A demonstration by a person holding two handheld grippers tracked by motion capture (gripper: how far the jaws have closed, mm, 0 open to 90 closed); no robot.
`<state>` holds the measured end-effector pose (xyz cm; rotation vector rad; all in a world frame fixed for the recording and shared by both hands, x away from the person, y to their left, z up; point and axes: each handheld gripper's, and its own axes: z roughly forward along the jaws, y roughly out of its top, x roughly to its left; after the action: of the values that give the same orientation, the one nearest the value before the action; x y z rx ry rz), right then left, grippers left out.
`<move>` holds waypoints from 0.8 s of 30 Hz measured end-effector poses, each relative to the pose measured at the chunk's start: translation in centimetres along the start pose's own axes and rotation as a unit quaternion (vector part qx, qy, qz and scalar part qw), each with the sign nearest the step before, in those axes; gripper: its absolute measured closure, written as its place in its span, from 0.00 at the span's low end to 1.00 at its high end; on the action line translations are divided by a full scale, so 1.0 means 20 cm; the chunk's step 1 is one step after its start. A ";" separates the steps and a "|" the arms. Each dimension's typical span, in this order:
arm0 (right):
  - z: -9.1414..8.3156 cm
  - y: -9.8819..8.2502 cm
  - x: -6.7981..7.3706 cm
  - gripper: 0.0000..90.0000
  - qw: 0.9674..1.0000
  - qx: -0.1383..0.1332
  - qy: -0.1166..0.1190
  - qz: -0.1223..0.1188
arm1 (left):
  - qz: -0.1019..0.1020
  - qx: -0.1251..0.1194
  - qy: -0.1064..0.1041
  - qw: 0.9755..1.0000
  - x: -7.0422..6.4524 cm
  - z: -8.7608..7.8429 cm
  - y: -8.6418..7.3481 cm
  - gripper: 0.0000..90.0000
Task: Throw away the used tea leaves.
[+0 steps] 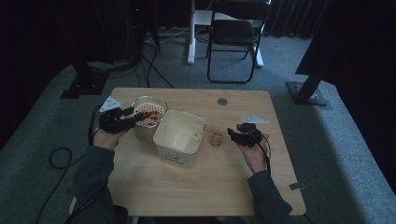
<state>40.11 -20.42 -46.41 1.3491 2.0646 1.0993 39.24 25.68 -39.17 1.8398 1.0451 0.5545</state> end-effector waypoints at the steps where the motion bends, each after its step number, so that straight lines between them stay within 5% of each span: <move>1: 0.00 0.00 0.00 0.57 1.000 0.000 0.000 0.000 | -0.001 -0.001 0.000 1.000 0.00 0.00 0.00 0.55; 9: 0.17 0.10 0.07 0.60 0.999 0.042 0.011 -0.004 | -0.002 -0.002 -0.001 1.000 0.01 0.00 -0.01 0.56; 16: 0.24 0.10 0.08 0.79 0.996 0.084 0.014 0.002 | -0.008 -0.008 -0.004 1.000 0.01 0.01 -0.02 0.56; 19: 0.25 0.11 0.09 0.89 0.996 0.084 0.014 -0.002 | -0.007 -0.006 -0.005 1.000 0.01 0.01 -0.03 0.56; 24: 0.23 0.13 0.09 0.92 0.997 0.076 0.010 -0.001 | -0.005 -0.006 -0.006 1.000 0.00 0.03 -0.02 0.56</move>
<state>44.10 -16.53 -46.82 1.4120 2.2027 0.9746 39.41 25.46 -39.84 1.8236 1.0404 0.5417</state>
